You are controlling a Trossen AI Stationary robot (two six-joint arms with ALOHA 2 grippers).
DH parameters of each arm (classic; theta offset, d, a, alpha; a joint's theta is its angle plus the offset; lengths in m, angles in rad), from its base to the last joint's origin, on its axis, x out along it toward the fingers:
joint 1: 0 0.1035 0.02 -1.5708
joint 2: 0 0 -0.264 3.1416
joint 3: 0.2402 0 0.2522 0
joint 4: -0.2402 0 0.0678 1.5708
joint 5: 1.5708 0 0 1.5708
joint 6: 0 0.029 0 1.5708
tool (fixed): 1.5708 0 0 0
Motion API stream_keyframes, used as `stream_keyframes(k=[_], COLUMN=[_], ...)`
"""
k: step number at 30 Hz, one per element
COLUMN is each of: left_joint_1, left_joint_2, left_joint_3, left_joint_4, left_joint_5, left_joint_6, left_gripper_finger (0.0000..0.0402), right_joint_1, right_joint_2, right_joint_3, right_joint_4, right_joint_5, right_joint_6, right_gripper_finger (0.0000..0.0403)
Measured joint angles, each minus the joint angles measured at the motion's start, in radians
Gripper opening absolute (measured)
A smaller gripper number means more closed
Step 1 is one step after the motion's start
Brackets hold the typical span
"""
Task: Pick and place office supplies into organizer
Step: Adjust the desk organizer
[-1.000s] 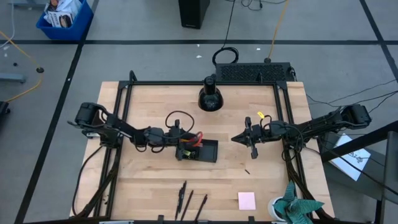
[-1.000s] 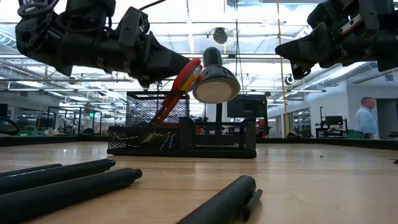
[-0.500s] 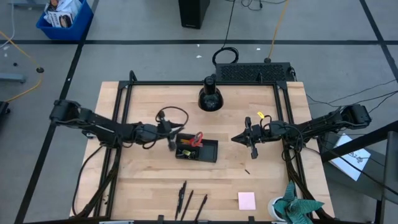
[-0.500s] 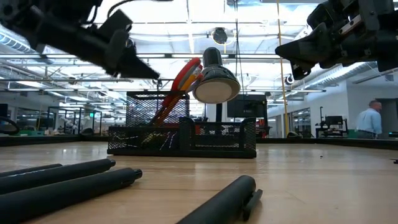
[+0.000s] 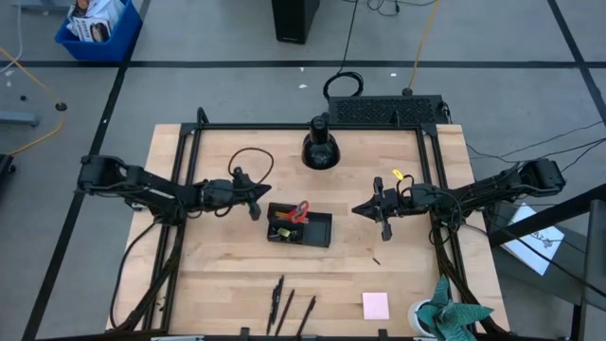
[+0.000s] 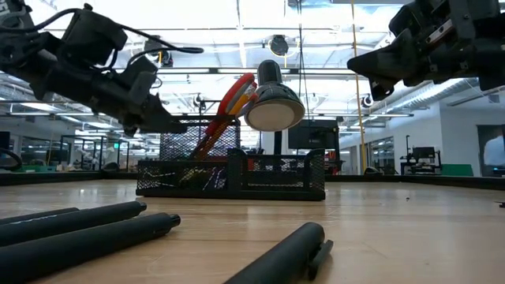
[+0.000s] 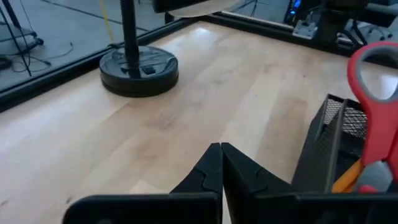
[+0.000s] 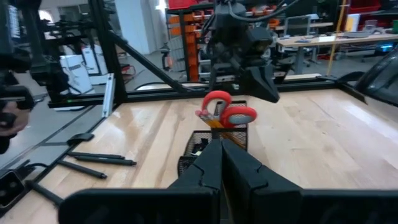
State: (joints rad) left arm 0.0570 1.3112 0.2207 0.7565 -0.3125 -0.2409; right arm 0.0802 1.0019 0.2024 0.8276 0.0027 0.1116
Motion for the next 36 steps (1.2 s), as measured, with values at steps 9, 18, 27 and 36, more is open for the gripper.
stream_keyframes(k=[9,18,27,36], left_joint_1=[-0.046,-0.124,-0.198,-0.217], left_joint_2=[0.098,0.157,0.157,0.157], left_joint_3=[0.000,0.000,0.000,0.000], left_joint_4=[0.052,0.111,0.119,0.129], left_joint_5=[0.027,0.023,-0.024,-0.064], left_joint_6=[-0.031,-0.067,-0.081,-0.079], left_gripper_finger=[0.0003,0.0003,0.0002,0.0004], right_joint_1=[0.000,0.000,0.000,0.000], right_joint_2=[0.000,0.000,0.000,0.000], right_joint_3=[0.000,0.000,0.000,0.000], right_joint_4=[-0.002,-0.003,-0.003,-0.003], right_joint_5=[0.000,0.000,0.000,0.000], right_joint_6=[0.000,0.000,0.000,0.000], right_gripper_finger=[0.0000,0.0000,0.0000,0.0000])
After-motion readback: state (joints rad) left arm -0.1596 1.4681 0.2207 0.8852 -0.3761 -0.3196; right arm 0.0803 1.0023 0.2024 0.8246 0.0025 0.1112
